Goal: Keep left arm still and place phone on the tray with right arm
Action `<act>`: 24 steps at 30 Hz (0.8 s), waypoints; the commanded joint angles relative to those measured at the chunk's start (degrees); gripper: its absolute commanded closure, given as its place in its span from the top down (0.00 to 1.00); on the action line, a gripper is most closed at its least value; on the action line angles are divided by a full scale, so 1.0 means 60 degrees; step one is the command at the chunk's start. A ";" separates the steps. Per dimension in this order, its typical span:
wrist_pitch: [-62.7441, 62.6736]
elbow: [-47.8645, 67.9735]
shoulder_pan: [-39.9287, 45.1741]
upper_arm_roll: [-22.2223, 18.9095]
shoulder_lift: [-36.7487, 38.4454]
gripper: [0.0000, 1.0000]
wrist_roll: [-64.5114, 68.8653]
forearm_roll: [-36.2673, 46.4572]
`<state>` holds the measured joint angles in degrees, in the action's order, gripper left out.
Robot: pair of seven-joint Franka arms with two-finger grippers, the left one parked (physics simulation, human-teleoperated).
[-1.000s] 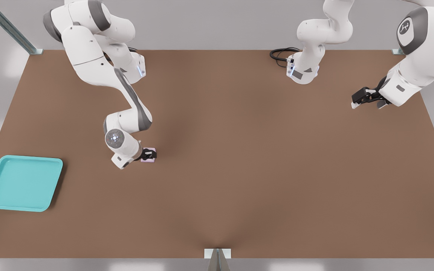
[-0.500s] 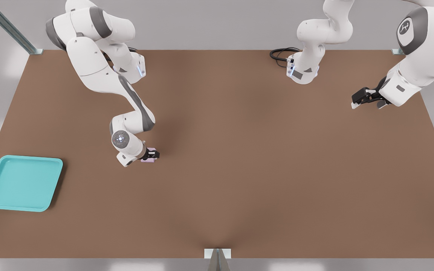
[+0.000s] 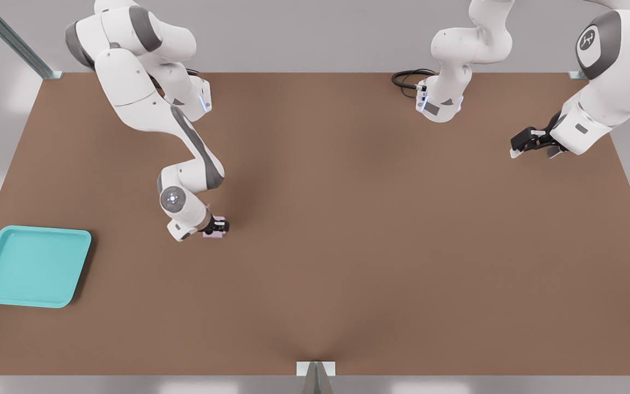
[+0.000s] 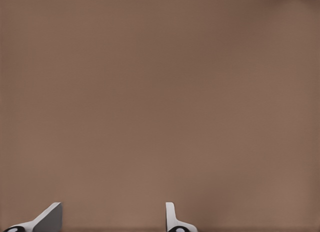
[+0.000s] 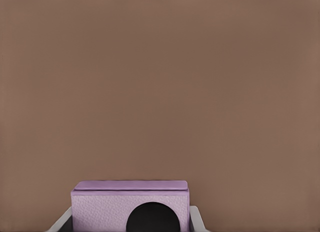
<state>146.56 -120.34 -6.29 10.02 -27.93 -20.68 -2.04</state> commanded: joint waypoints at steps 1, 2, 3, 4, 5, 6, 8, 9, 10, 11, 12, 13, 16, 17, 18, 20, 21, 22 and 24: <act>-0.0270 0.0032 0.0082 0.0000 0.0259 0.79 -0.0202 -0.0362; -0.0549 0.0061 0.0301 0.0000 0.0493 0.79 -0.0114 -0.0582; -0.0549 0.0061 0.0710 0.0000 0.0611 0.79 0.0426 -0.0744; -0.0534 0.0105 0.1194 0.0000 0.0641 0.79 0.0910 -0.0759; -0.0534 0.0222 0.1458 0.0000 0.0641 0.80 0.1276 -0.0759; -0.0549 0.0500 0.1927 -0.0015 0.0611 0.80 0.1847 -0.0759; -0.0549 0.0955 0.2703 -0.0015 0.0392 0.80 0.2902 -0.0759; -0.0549 0.1203 0.2938 -0.0073 0.0318 0.80 0.3239 -0.0759; -0.0564 0.1451 0.3202 -0.0117 0.0144 0.80 0.3621 -0.0759; -0.0607 0.1774 0.3509 -0.0117 0.0025 0.80 0.4147 -0.0759; -0.1090 0.2433 0.3920 -0.0117 -0.0355 0.80 0.4924 -0.0759; -0.1164 0.2698 0.4300 -0.0117 -0.0473 0.80 0.5657 -0.0744; -0.1368 0.3810 0.5311 -0.0088 -0.1366 0.80 0.7781 -0.0715; -0.1896 0.4689 0.5707 -0.0073 -0.1937 0.80 0.8601 -0.0686; -0.1955 0.4851 0.5824 -0.0132 -0.2011 0.80 0.9129 -0.0378; -0.2701 0.6256 0.6220 -0.0132 -0.2830 0.80 1.0183 -0.0334; -0.2937 0.6580 0.6366 -0.0132 -0.3095 0.80 1.0521 -0.0334; -0.2937 0.6551 0.6542 -0.0132 -0.3139 0.80 1.0726 -0.0334; -0.2922 0.6609 0.6630 -0.0147 -0.3373 0.80 1.1063 -0.0363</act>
<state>133.01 -81.09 33.57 9.12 -47.80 11.25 -4.37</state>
